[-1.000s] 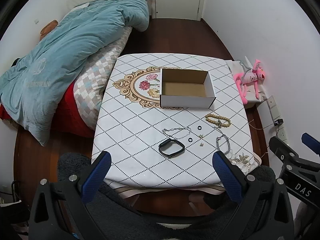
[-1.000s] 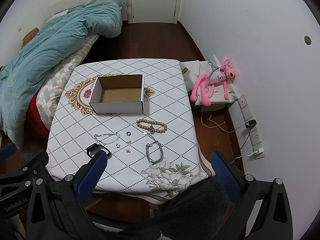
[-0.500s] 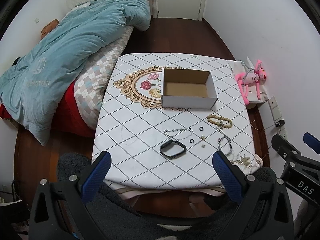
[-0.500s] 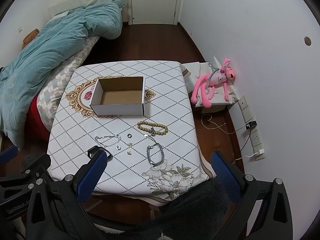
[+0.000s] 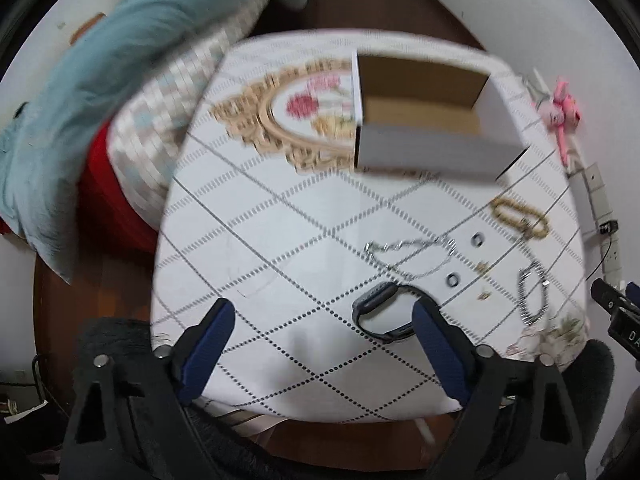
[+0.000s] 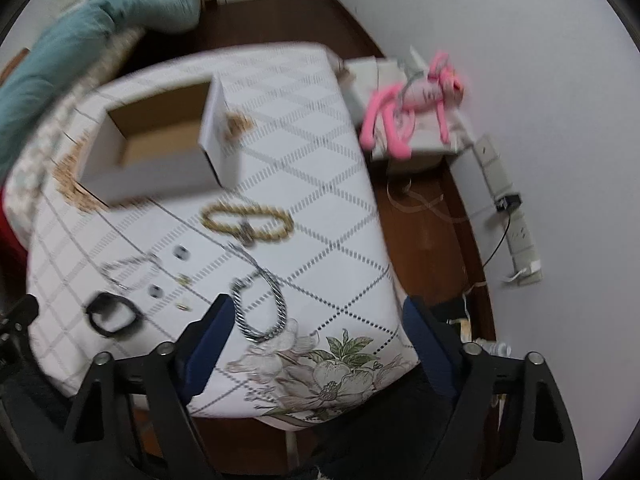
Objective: Organize jewelry
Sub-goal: 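Grasp the black watch band with the left tool while the right tool grasps the chunky silver chain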
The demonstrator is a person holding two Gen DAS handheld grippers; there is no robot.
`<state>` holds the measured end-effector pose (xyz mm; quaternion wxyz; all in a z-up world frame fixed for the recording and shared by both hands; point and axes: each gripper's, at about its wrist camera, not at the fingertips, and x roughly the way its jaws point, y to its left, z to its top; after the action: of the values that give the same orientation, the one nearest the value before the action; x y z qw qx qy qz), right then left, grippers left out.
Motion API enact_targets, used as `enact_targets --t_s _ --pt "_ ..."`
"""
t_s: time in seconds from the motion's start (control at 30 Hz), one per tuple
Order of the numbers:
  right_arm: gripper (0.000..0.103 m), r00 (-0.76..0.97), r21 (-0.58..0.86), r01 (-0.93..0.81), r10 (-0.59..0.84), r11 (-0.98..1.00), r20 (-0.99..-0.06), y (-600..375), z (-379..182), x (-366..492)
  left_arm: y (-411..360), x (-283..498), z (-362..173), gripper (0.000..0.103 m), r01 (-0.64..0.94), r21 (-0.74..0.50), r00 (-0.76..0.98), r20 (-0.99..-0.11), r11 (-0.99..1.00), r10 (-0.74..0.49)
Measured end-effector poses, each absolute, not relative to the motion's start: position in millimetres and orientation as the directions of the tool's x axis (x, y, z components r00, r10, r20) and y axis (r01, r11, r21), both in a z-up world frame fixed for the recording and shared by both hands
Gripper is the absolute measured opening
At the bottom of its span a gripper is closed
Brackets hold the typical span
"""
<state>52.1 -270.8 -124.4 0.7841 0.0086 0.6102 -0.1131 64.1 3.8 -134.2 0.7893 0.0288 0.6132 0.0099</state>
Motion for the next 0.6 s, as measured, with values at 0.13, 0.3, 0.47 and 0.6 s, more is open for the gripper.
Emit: enact_targets --t_s 0.13,0.3,0.47,0.6 --pt "0.079 0.16 -0.104 0.199 -0.137 0.974 -0.978 -275.5 -167.9 49.3 6.6 67.2 -167.2 0.084 0.037 0.022 0.173 -0.985 0.999 0.016" --pt "0.077 0.118 -0.081 0.214 -0.108 0.973 -0.987 -276.3 -201.8 45.3 8.1 69.3 -188.7 0.081 0.03 -0.031 0.122 -0.992 0.999 -0.035" --pt "0.066 0.115 -0.054 0.22 -0.081 0.974 -0.99 -275.6 -218.6 43.2 3.1 70.8 -196.5 0.081 0.061 -0.032 0.136 -0.99 0.998 -0.04" --pt "0.057 0.136 -0.019 0.222 -0.05 0.975 -0.989 -274.5 -223.3 45.0 2.3 71.0 -203.0 0.069 0.062 -0.046 0.131 -0.99 0.997 -0.054"
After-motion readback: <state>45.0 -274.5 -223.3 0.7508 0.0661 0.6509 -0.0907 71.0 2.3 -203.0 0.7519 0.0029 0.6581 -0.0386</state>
